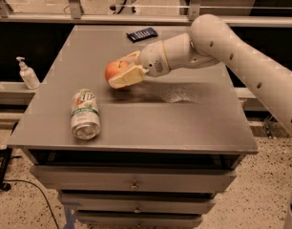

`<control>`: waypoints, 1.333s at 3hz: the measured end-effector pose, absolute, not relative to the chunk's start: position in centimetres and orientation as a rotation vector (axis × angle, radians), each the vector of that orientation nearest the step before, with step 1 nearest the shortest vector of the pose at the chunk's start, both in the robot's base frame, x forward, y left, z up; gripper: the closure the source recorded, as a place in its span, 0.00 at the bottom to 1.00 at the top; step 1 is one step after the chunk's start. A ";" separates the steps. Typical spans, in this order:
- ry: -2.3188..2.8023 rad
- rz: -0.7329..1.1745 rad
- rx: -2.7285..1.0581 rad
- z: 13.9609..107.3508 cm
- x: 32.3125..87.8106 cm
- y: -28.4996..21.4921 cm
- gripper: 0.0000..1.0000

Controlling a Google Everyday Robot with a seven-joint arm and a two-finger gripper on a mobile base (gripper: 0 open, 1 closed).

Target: Move apple near 7up can

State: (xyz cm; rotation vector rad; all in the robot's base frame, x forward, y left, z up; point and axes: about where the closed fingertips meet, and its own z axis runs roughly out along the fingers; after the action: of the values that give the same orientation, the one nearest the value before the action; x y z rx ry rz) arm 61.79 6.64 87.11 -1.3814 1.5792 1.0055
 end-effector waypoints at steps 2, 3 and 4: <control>1.545 1.091 -1.450 87.0 60.2 9.0 1.00; 1.520 1.150 -1.471 86.8 59.5 9.6 0.83; 1.494 1.197 -1.495 86.6 58.7 9.6 0.60</control>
Offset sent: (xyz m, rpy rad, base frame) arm -0.0239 0.0293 -0.0003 0.0220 0.0511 0.1315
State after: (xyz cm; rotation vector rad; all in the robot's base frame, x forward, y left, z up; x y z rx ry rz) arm 58.73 9.63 86.57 -1.4951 1.4940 1.1975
